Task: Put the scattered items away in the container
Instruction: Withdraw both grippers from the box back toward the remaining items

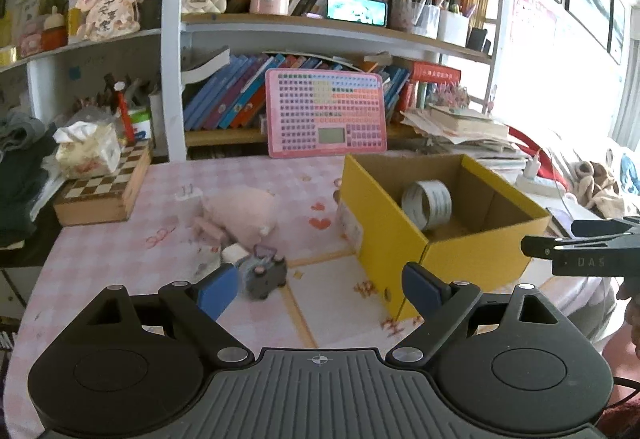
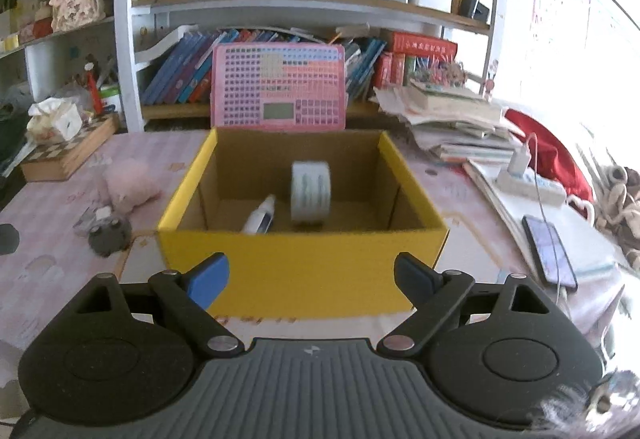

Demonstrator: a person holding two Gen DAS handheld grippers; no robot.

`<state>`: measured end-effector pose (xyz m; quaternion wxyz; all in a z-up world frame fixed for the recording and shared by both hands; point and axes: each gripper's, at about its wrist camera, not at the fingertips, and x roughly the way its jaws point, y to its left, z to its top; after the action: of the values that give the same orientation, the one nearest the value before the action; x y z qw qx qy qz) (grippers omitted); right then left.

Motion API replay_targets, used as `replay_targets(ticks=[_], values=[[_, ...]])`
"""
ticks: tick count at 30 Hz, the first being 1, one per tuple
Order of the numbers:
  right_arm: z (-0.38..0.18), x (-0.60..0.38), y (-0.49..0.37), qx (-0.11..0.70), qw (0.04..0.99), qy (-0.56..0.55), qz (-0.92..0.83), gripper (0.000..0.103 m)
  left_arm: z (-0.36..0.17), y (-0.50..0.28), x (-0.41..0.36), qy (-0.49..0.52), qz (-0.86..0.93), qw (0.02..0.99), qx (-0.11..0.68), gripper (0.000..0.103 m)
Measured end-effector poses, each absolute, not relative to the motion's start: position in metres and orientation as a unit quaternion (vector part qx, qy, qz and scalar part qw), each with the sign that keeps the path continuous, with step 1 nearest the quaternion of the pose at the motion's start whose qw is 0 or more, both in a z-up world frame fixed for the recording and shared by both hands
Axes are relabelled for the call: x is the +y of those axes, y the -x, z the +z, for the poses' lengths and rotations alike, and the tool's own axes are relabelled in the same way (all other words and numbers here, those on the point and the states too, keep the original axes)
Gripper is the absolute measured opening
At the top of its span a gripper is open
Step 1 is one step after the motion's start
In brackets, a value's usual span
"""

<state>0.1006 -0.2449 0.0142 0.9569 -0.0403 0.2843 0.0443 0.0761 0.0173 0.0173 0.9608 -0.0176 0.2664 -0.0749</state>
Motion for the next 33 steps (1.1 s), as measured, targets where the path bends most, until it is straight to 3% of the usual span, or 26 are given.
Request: replay_targets(ticks=[18,33], values=[[-0.006,-0.18,-0.073,0.337,0.931,0.081,0.117,0.093,-0.004,-0.054,0.043,0.006,-0.046,0.951,0.306,0.093],[-0.012,-0.135,-0.07,0.333,0.918,0.113,0.185,0.092,-0.002,-0.041,0.062,0.02,-0.02,0.954,0.297,0.093]])
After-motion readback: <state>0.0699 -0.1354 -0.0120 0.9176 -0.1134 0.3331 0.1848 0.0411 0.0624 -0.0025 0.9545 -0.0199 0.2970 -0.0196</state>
